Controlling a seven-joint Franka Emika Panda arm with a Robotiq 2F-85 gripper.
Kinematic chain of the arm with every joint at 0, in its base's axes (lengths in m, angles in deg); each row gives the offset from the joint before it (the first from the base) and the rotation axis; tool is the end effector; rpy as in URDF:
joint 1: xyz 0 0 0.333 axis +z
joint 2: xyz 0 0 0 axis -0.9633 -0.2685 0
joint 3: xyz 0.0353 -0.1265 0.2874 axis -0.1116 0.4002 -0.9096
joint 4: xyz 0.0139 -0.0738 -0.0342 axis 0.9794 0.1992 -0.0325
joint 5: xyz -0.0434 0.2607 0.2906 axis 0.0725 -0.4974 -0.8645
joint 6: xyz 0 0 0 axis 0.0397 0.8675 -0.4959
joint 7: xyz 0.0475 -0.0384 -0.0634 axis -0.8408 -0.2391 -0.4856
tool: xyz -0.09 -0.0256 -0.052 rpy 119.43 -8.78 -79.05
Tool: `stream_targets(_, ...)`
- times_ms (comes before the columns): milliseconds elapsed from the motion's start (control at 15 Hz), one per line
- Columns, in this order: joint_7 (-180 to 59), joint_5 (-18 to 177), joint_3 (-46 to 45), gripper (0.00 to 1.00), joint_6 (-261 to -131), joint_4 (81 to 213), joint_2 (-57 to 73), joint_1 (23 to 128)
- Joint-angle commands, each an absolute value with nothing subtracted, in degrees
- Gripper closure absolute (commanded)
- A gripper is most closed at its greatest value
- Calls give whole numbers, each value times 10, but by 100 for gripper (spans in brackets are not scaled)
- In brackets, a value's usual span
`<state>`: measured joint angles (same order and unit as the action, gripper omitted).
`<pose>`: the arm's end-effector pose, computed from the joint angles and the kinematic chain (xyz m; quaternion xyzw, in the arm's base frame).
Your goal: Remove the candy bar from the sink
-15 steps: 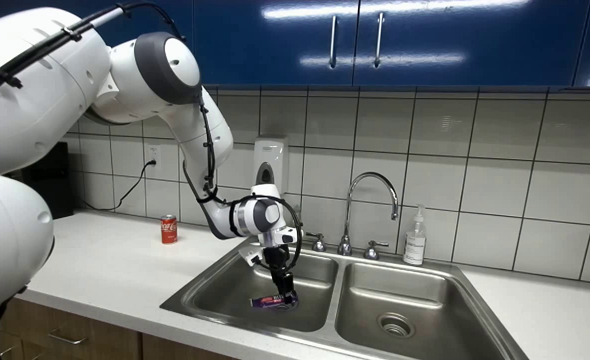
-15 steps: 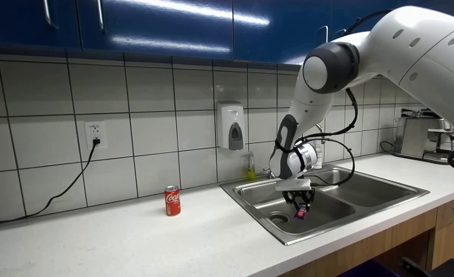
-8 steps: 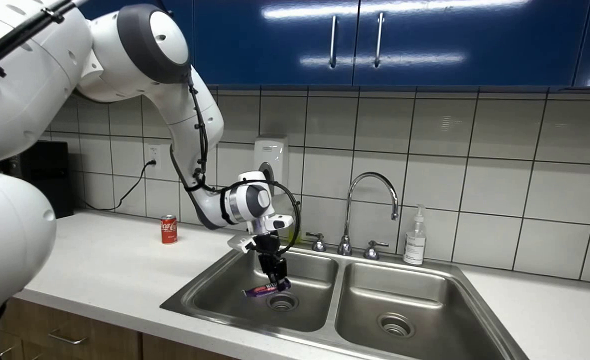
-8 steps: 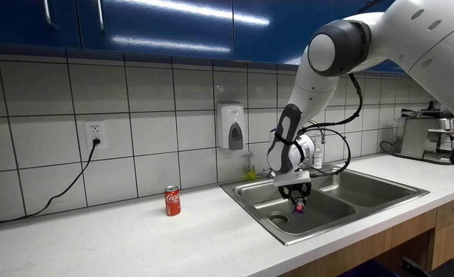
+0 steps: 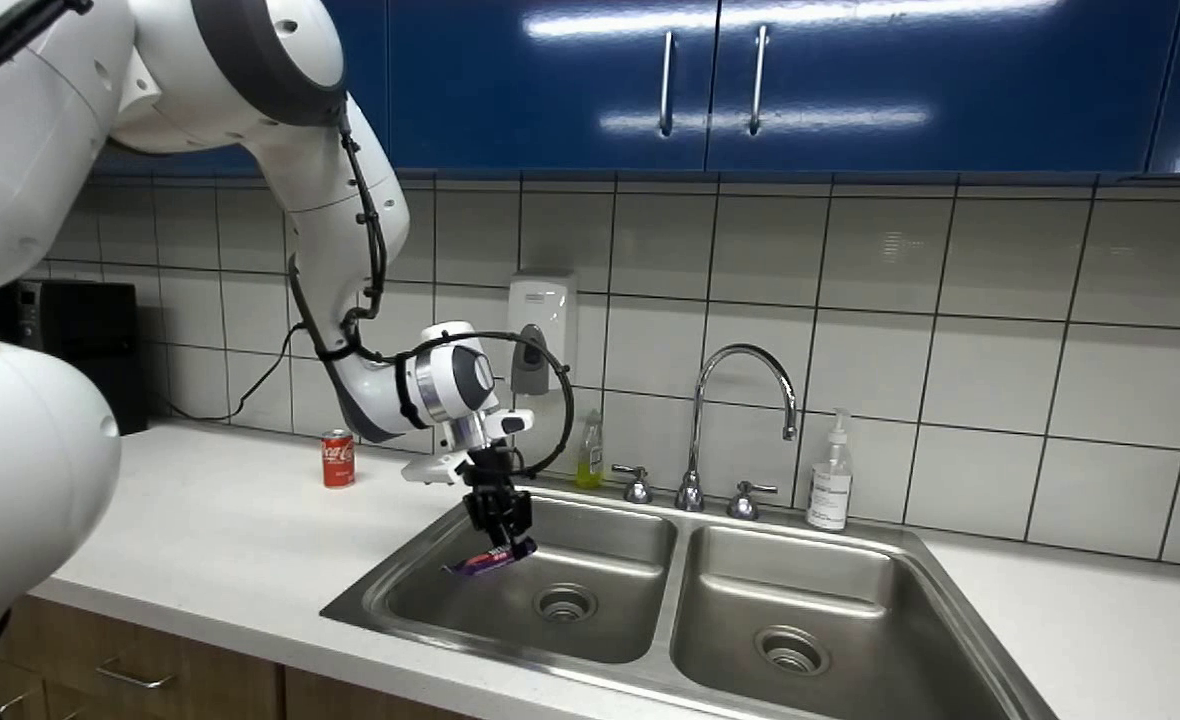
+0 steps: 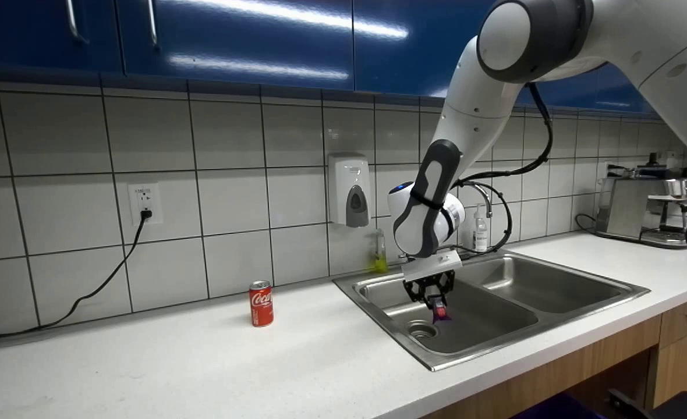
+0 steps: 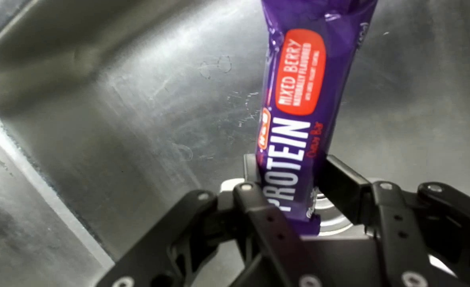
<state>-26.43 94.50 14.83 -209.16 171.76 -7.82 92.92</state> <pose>0.5935 -0.0026 0.1732 0.9674 -0.1879 0.0458 0.1635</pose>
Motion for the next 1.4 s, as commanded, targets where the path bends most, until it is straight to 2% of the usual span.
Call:
stream_targets(0, -279, 987, 127, 81, -2086, 1769, -15, 934)
stream_targets(667, -311, 1037, 46, 81, -2091, 1835, 70, 930)
stream_targets(1333, -381, 1037, -34, 81, -2102, 1845, 72, 941)
